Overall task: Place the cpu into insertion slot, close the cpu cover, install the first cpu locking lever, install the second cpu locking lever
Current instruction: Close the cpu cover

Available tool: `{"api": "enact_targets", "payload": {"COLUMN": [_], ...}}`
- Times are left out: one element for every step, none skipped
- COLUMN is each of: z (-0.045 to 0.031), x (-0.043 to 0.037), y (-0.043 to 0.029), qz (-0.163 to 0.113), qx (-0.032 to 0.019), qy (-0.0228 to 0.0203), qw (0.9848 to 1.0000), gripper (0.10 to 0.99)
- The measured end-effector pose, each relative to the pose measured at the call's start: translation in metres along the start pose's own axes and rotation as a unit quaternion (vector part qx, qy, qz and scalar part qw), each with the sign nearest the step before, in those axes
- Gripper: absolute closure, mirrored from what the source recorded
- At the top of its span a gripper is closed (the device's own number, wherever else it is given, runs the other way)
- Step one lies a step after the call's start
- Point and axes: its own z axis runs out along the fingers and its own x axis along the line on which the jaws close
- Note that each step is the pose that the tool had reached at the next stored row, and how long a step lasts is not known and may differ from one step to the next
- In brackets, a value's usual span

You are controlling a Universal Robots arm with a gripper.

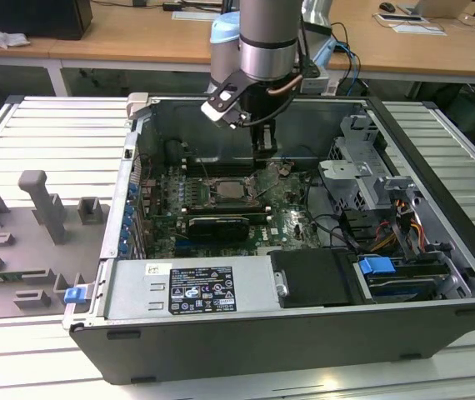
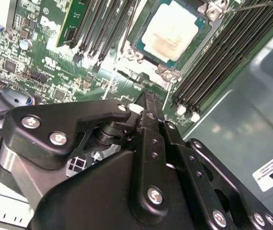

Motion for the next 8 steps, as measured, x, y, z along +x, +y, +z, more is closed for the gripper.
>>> {"api": "enact_targets", "payload": {"z": [0.0002,0.0004,0.0007,0.0011,0.0014,0.0015,0.0017,0.0019], "x": [0.0,0.0,0.0,0.0001,0.0001,0.0001,0.0001,0.0001], "y": [0.0044,0.0082,0.0125,0.0184,0.0219,0.0236,0.0256,0.0283], "qz": [0.0,0.0,0.0,0.0,0.0,0.0,0.0,0.0], "qx": [0.0,0.0001,0.0001,0.0001,0.0001,0.0001,0.0001,0.0001], "qy": [-0.0001,-0.0002,-0.0002,-0.0002,-0.0001,-0.0002,-0.0002,-0.0001], "qw": [1.0,1.0,1.0,1.0,1.0,1.0,1.0,1.0], "gripper": [0.98,0.98,0.98,0.98,0.98,0.98,0.98,0.98]}}
